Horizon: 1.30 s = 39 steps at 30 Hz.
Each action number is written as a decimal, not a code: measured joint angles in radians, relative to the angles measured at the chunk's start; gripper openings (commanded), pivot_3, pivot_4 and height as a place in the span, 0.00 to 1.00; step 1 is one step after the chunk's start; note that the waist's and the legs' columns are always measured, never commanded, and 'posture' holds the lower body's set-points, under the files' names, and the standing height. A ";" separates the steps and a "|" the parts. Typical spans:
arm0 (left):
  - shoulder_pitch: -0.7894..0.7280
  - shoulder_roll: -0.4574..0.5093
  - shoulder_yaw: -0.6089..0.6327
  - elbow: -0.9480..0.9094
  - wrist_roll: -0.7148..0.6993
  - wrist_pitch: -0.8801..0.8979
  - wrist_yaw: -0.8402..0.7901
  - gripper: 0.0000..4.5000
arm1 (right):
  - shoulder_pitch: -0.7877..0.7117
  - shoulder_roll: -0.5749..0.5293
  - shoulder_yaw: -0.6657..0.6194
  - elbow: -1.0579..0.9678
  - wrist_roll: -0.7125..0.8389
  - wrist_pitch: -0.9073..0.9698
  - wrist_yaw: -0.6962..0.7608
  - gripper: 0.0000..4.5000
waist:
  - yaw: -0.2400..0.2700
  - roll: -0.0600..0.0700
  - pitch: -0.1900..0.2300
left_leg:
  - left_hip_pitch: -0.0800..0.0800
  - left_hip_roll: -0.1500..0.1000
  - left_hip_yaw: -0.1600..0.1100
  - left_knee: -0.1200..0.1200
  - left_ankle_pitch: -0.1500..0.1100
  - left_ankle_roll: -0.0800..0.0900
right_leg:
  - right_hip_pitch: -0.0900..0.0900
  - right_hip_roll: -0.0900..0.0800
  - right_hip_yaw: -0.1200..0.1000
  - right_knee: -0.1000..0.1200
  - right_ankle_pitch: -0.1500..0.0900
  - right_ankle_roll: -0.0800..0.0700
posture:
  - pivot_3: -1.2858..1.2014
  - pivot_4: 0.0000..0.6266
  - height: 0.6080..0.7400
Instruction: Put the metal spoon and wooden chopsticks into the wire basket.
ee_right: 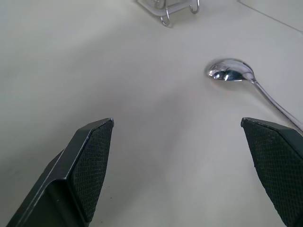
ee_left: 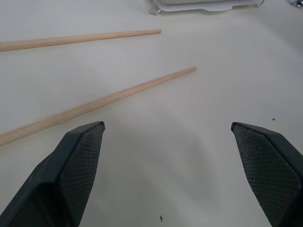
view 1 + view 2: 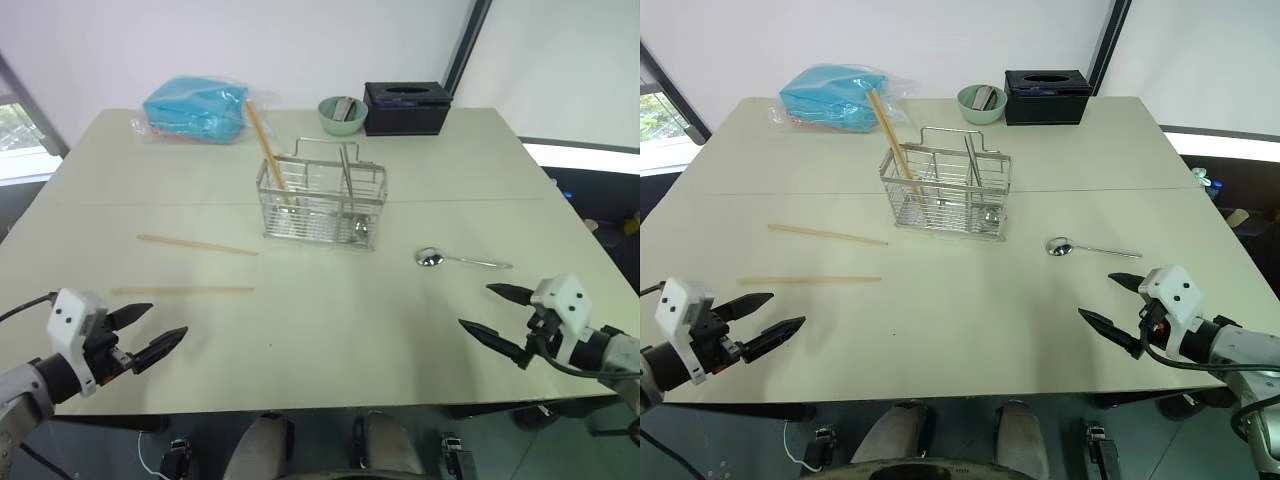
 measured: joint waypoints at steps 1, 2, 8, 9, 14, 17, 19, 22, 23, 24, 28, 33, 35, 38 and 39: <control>0.000 0.001 0.000 0.005 0.003 -0.005 -0.005 1.00 | -0.005 -0.005 0.001 0.001 0.000 0.000 0.006 0.99 | 0.000 0.000 0.000 | 0.000 0.000 0.000 0.000 0.000 0.000 | 0.000 0.000 0.000 0.000 0.000 0.000 | 0.52 0.24 0.35; -0.002 0.008 0.000 0.014 0.008 -0.010 -0.014 1.00 | -0.017 -0.013 0.003 0.003 0.000 -0.002 0.016 0.99 | 0.000 0.000 0.000 | 0.000 0.000 0.000 0.000 0.000 0.000 | 0.000 0.000 0.000 0.000 0.000 0.000 | 0.52 0.24 0.35; -0.076 0.116 0.043 0.105 0.010 -0.018 -0.072 1.00 | -0.169 -0.108 0.022 0.077 -0.003 -0.027 0.103 0.99 | -0.001 0.000 0.001 | 0.001 0.001 0.001 0.000 0.000 0.000 | 0.000 0.000 -0.001 0.000 0.000 0.000 | 0.52 0.24 0.35; -0.096 0.144 0.043 0.124 0.010 -0.018 -0.094 1.00 | -0.207 -0.130 0.043 0.105 -0.010 -0.040 0.127 0.99 | -0.001 0.001 0.001 | 0.001 0.001 0.001 0.000 0.000 0.000 | -0.001 0.000 -0.001 0.000 0.000 0.000 | 0.52 0.24 0.35; -0.277 0.264 0.017 0.169 0.005 -0.016 -0.164 1.00 | -0.485 -0.172 0.179 0.257 -0.036 -0.093 0.246 0.99 | -0.002 0.001 0.001 | 0.000 0.000 0.002 0.001 0.002 0.003 | -0.008 0.000 -0.002 0.001 0.001 -0.001 | 0.52 0.24 0.35; -0.407 0.316 -0.060 0.148 -0.016 -0.004 -0.202 1.00 | -0.711 -0.177 0.302 0.417 -0.096 -0.159 0.343 0.99 | -0.005 0.001 0.002 | 0.002 0.000 0.004 0.000 0.002 0.003 | -0.007 0.000 -0.002 0.001 0.002 -0.001 | 0.52 0.24 0.35; -0.449 0.330 -0.137 0.106 -0.031 0.009 -0.238 1.00 | -0.844 -0.172 0.376 0.521 -0.143 -0.204 0.404 0.99 | -0.009 0.002 0.002 | 0.001 -0.001 0.005 -0.001 0.002 0.004 | -0.008 0.000 -0.001 0.000 0.002 0.000 | 0.52 0.24 0.35; -0.509 0.336 -0.252 0.065 -0.038 0.027 -0.282 1.00 | -1.021 -0.135 0.478 0.712 -0.218 -0.268 0.491 0.99 | -0.017 0.001 0.003 | 0.001 -0.001 0.005 -0.002 0.001 0.004 | -0.010 0.000 -0.002 0.000 0.003 0.001 | 0.52 0.24 0.35; -0.534 0.336 -0.284 0.059 -0.038 0.029 -0.288 1.00 | -1.067 -0.119 0.500 0.776 -0.241 -0.288 0.506 0.99 | -0.021 0.001 0.003 | 0.001 -0.001 0.005 -0.002 0.001 0.004 | -0.010 0.000 -0.002 0.001 0.003 0.002 | 0.52 0.24 0.35; -0.569 0.336 -0.321 0.059 -0.037 0.034 -0.295 1.00 | -1.122 -0.101 0.531 0.865 -0.275 -0.318 0.522 0.99 | -0.023 0.001 0.003 | 0.001 -0.001 0.004 -0.002 0.001 0.004 | -0.010 0.001 -0.002 0.001 0.004 0.003 | 0.52 0.24 0.35; -0.649 0.335 -0.414 0.058 -0.024 0.042 -0.324 1.00 | -1.246 -0.055 0.618 1.135 -0.393 -0.421 0.556 0.99 | -0.028 0.001 0.003 | 0.001 -0.002 0.005 -0.002 0.001 0.004 | -0.009 0.001 -0.002 0.001 0.004 0.003 | 0.52 0.24 0.35; -0.699 0.332 -0.479 0.054 -0.013 0.048 -0.343 1.00 | -1.340 -0.027 0.690 1.397 -0.527 -0.511 0.557 0.99 | -0.031 0.002 0.004 | 0.002 -0.002 0.005 -0.001 0.002 0.004 | -0.009 0.001 -0.002 0.003 0.004 0.003 | 0.52 0.24 0.35; -0.720 0.328 -0.485 0.046 -0.013 0.053 -0.341 1.00 | -1.372 -0.021 0.715 1.470 -0.583 -0.540 0.537 0.99 | -0.032 0.002 0.004 | 0.002 -0.001 0.005 -0.001 0.002 0.004 | -0.009 0.002 -0.002 0.003 0.004 0.004 | 0.52 0.24 0.35; -0.723 0.322 -0.484 0.040 -0.016 0.069 -0.333 1.00 | -1.391 -0.005 0.726 1.528 -0.636 -0.569 0.504 0.99 | -0.034 0.002 0.004 | 0.003 -0.001 0.005 -0.001 0.002 0.004 | -0.008 0.002 -0.002 0.004 0.004 0.004 | 0.52 0.24 0.35; -0.723 0.318 -0.484 0.039 -0.017 0.074 -0.327 1.00 | -1.392 0.001 0.731 1.544 -0.653 -0.578 0.485 0.99 | -0.035 0.002 0.004 | 0.004 -0.001 0.005 -0.001 0.002 0.004 | -0.008 0.002 -0.002 0.004 0.004 0.004 | 0.52 0.24 0.35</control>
